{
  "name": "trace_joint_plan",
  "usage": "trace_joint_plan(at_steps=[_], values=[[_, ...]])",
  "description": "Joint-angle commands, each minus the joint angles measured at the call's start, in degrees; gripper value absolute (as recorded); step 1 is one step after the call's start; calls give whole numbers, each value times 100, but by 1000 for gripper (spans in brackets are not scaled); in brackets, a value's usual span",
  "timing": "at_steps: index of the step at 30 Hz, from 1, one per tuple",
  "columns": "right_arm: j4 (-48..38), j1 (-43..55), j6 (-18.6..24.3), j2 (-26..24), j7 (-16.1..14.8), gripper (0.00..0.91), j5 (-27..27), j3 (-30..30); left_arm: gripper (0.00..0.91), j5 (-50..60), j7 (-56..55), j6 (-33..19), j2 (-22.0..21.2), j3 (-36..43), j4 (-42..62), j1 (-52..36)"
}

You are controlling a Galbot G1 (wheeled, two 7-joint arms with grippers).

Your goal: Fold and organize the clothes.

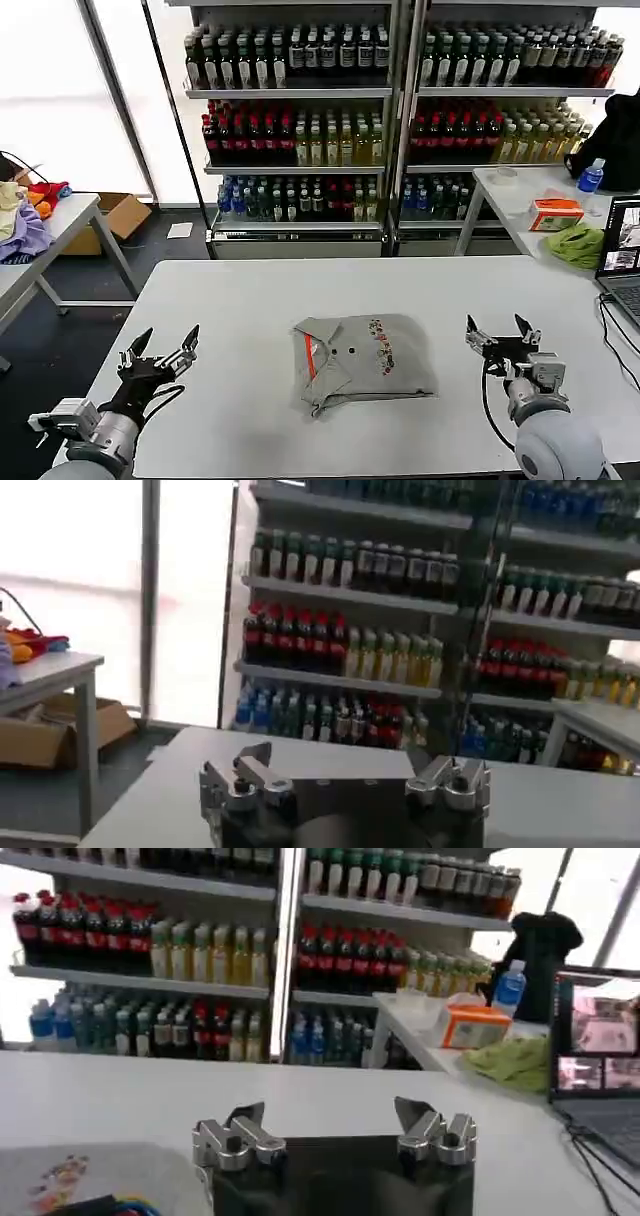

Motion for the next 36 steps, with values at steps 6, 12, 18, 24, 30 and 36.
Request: trace_joint_plan(at_steps=[6, 12, 18, 24, 30, 36], values=[[-7, -306, 106, 475, -91, 907, -306, 549, 907, 313, 19, 47, 37, 28, 263, -221], [55, -299, 37, 661, -102, 907, -319, 612, 907, 230, 63, 67, 100, 63, 335, -360], [106, -327, -6, 694, -142, 907, -374, 643, 907, 227, 164, 118, 341, 47, 359, -345], [40, -185, -9, 735, -179, 907, -360, 586, 907, 754, 361, 193, 412, 41, 293, -356], [-44, 2, -34, 748, -181, 907, -355, 476, 907, 720, 349, 223, 393, -58, 324, -282], [-34, 49, -102, 745, -176, 907, -364, 433, 907, 614, 391, 198, 273, -81, 336, -231]])
